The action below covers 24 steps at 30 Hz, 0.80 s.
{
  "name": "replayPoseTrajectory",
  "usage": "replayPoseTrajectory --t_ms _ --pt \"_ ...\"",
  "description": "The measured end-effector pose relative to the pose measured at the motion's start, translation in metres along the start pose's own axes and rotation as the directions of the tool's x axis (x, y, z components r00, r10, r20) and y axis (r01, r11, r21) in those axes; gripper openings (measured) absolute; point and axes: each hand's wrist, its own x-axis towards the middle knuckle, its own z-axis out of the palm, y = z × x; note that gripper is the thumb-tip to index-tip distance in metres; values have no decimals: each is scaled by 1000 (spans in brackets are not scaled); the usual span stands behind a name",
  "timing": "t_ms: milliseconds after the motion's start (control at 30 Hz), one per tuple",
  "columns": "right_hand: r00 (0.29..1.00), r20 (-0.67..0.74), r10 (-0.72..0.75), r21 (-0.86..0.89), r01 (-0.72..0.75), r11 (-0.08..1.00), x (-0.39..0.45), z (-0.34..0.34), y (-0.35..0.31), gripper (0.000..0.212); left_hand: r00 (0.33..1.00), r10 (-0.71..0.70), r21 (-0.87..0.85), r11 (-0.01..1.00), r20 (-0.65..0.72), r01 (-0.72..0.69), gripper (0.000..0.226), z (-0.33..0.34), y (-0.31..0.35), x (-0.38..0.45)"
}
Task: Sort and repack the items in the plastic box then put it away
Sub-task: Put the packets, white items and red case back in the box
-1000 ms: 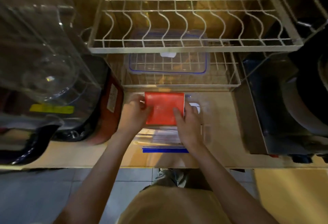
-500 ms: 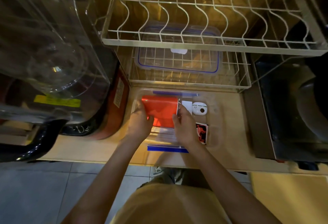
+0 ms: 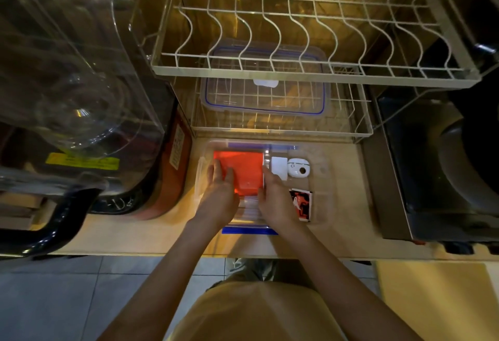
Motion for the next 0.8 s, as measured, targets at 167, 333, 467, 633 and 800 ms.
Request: replayPoseTrajectory --t_ms 167,333,467,633,800 --pt "999 48 6 -120 0 993 1 -4 -4 50 997 -49 72 996 56 45 59 -10 6 5" --pt "987 160 1 -73 10 997 14 -33 -5 28 999 -13 98 995 42 9 43 -48 15 23" --pt "1000 23 -15 -115 18 993 22 -77 -12 20 975 69 13 998 -209 -68 25 -88 25 30" --pt "932 -316 -175 -250 96 963 35 -123 -13 25 872 138 111 989 -469 -97 43 -115 30 45" --pt "949 -193 -248 -545 107 832 68 -135 -8 60 892 264 281 945 -368 -164 71 -114 18 67"
